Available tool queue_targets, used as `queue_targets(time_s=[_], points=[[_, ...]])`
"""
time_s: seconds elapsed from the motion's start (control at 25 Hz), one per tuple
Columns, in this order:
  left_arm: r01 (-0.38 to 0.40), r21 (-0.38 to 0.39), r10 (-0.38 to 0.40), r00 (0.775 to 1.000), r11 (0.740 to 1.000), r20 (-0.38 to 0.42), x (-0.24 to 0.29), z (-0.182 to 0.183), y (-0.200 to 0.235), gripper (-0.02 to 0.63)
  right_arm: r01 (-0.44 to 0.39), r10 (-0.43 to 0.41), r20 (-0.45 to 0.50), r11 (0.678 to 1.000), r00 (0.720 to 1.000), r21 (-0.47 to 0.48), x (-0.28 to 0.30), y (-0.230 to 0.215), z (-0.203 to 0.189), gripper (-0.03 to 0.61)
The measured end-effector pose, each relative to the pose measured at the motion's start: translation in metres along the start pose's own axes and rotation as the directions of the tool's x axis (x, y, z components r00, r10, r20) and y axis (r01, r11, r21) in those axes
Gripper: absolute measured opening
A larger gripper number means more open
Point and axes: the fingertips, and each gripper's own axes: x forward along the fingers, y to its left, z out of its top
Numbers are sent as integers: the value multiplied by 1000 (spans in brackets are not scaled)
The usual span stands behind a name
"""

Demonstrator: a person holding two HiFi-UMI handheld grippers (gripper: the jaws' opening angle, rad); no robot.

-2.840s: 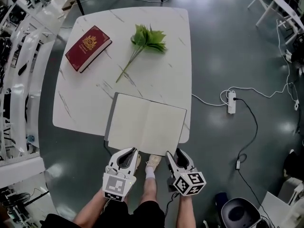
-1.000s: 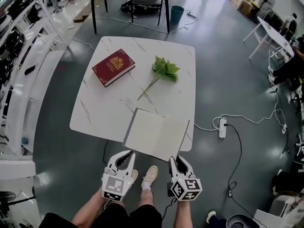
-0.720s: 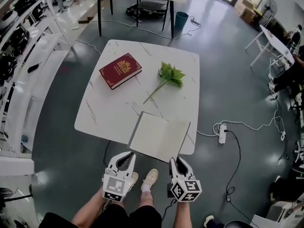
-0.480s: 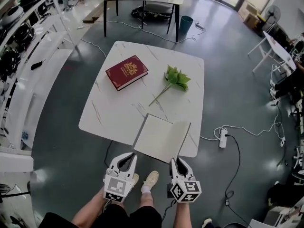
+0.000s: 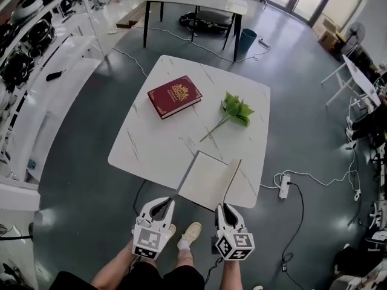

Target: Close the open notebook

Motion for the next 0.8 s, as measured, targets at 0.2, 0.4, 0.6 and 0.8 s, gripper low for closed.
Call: queue_targets(time_s=[0.2, 0.4, 0.6, 0.8], points=[[-23, -19, 23, 1000, 1000, -2, -3, -7, 19, 31, -24, 23, -12, 999, 1000, -29, 16, 17, 2, 67], [-47, -40, 47, 999, 998, -5, -7, -15, 41, 31, -45, 43, -32, 997, 999, -57, 35, 35, 0, 66], [-71, -67, 70, 997, 995, -12, -9, -27, 61, 31, -47, 41, -57, 992, 998, -114, 57, 51, -6, 66], [-84, -84, 83, 996, 993, -19, -9, -39, 75, 31, -55, 42, -85, 987, 996, -151, 76, 63, -14, 63]])
